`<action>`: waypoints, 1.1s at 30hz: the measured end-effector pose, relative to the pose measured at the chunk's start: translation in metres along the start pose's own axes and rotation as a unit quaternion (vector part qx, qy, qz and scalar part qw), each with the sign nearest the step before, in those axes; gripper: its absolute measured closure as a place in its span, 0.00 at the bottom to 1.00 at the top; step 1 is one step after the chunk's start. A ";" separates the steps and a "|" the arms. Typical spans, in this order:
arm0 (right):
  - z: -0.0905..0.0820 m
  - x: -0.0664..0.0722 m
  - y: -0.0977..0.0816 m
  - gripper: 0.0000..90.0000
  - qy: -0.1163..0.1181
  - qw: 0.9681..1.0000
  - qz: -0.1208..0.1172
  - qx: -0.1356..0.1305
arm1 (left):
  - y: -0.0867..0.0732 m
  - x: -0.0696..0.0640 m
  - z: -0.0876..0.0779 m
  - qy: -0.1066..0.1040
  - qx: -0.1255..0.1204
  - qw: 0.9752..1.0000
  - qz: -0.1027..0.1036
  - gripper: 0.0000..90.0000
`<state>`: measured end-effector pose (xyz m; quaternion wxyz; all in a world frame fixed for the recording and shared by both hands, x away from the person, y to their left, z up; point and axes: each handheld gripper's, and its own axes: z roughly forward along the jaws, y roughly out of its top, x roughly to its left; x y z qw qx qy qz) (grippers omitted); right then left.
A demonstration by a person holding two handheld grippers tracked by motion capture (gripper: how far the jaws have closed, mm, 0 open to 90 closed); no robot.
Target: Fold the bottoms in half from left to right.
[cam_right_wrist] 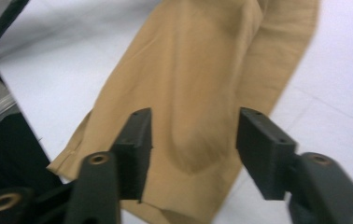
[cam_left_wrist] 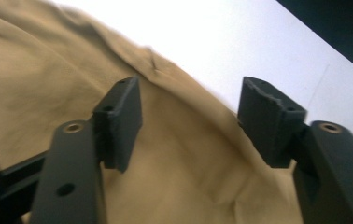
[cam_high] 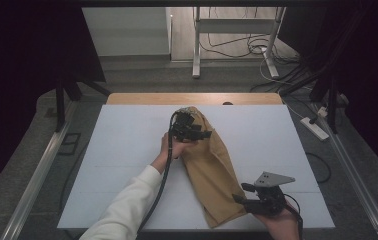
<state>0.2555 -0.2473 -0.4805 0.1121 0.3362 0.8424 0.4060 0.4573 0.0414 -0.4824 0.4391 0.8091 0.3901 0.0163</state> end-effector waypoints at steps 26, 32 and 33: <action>0.021 -0.014 0.015 0.42 0.010 1.000 -0.008 0.022 | -0.046 -0.018 -0.055 0.031 0.023 0.997 0.061 0.35; 0.033 -0.013 0.018 0.42 0.023 0.999 -0.013 0.030 | -0.063 -0.013 -0.060 0.035 0.034 0.997 0.053 0.34; 0.034 -0.013 0.018 0.42 0.026 0.999 -0.014 0.032 | -0.066 -0.012 -0.062 0.036 0.035 0.997 0.053 0.33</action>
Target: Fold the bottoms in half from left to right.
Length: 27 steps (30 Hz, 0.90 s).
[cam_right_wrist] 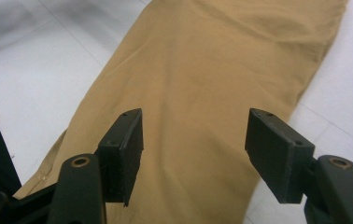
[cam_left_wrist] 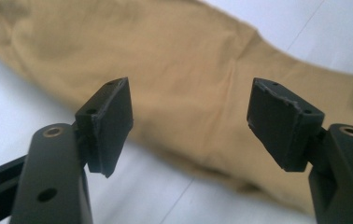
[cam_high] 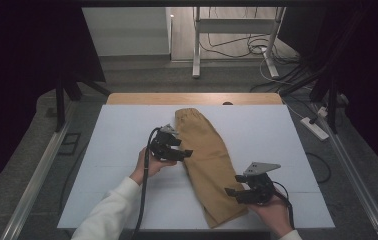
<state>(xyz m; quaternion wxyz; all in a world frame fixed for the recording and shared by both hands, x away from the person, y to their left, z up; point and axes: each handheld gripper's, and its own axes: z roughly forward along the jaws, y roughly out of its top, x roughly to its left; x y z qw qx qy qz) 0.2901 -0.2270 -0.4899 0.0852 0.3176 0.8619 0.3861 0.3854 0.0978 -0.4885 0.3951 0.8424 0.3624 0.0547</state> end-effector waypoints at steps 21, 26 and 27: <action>0.034 0.031 0.016 0.40 0.039 0.997 -0.051 0.030 | -0.044 0.006 -0.038 0.030 0.007 0.999 -0.023 0.27; 0.041 0.040 0.019 0.39 0.041 0.996 -0.067 0.038 | -0.044 0.004 -0.037 0.031 0.006 0.999 -0.020 0.26; 0.042 0.042 0.019 0.39 0.041 0.996 -0.068 0.039 | -0.044 0.004 -0.037 0.032 0.006 0.999 -0.020 0.26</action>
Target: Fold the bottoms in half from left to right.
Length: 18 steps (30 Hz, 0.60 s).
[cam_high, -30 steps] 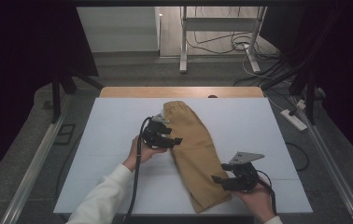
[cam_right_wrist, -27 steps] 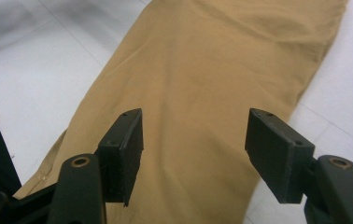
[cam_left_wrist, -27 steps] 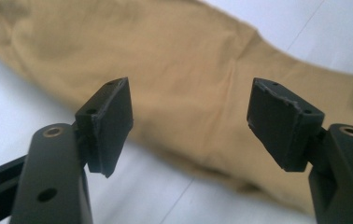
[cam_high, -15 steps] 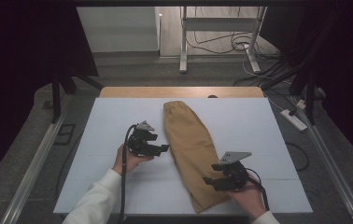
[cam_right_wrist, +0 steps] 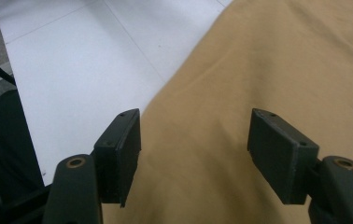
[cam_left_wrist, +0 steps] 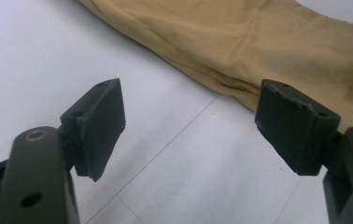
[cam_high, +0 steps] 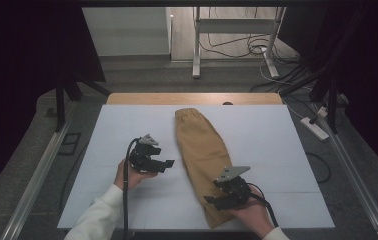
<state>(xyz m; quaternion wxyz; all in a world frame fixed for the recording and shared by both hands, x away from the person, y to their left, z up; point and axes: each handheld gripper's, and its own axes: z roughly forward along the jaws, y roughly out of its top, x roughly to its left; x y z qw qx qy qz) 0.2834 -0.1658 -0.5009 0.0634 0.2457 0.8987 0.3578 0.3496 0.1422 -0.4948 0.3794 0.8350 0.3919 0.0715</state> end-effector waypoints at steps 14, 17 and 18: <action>0.035 0.018 0.011 0.35 -0.015 0.998 -0.039 0.040 | 0.001 0.002 0.000 0.003 -0.003 1.000 -0.001 0.26; 0.041 0.020 0.010 0.35 -0.033 0.997 -0.049 0.052 | 0.002 0.002 0.000 0.005 -0.001 1.000 0.002 0.25; 0.041 0.020 0.010 0.37 -0.034 0.997 -0.046 0.051 | 0.003 0.002 -0.001 0.005 -0.001 1.000 0.003 0.25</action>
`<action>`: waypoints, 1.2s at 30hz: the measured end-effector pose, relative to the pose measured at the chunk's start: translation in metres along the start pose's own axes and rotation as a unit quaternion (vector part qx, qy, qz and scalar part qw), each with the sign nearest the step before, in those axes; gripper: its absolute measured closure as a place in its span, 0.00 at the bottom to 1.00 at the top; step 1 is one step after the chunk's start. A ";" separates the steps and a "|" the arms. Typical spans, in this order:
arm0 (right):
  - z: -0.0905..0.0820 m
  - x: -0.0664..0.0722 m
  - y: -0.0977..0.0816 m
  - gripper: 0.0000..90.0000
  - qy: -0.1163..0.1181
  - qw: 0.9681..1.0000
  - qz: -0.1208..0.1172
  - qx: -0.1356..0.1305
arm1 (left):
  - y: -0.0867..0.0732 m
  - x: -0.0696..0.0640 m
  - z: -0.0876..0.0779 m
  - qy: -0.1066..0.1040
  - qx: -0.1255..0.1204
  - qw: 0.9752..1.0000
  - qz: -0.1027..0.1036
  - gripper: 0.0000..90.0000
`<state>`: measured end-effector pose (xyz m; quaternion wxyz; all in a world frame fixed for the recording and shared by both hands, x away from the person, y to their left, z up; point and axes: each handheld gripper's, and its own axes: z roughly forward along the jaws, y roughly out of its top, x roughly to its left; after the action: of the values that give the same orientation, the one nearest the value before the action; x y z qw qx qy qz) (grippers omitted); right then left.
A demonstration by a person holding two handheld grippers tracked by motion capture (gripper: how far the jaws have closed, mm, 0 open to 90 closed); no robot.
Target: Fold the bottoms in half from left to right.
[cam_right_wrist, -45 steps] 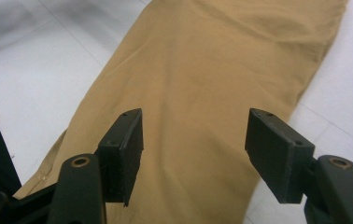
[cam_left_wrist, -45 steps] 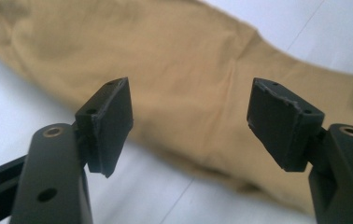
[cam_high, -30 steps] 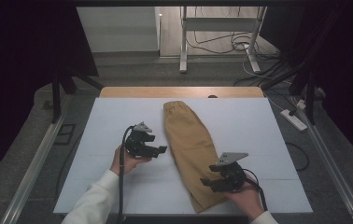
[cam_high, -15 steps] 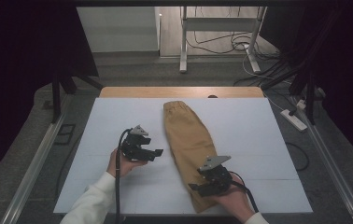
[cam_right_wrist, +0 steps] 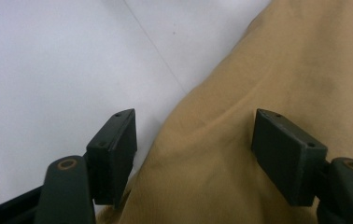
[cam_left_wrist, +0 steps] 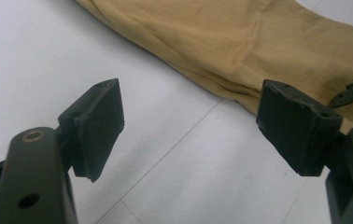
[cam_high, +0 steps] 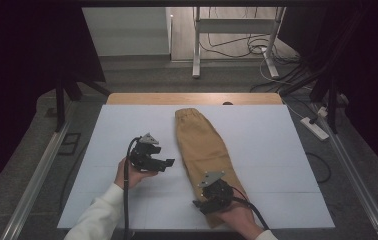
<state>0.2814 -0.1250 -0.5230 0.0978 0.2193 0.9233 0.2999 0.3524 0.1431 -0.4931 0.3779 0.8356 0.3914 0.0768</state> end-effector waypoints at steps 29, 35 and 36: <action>-0.017 -0.006 -0.001 0.92 0.025 0.999 0.032 -0.018 | 0.005 0.003 -0.007 0.015 -0.025 1.000 -0.006 0.26; -0.013 0.003 0.004 0.92 0.046 0.998 0.035 -0.027 | 0.005 0.005 -0.006 0.016 -0.024 1.000 -0.009 0.26; -0.012 0.005 0.006 0.92 0.049 0.998 0.033 -0.027 | 0.005 0.005 -0.007 0.016 -0.026 0.999 -0.009 0.26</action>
<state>0.2755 -0.1246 -0.5105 0.0482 0.2319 0.9108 0.3382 0.3560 0.1482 -0.4855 0.3939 0.8205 0.4029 0.0965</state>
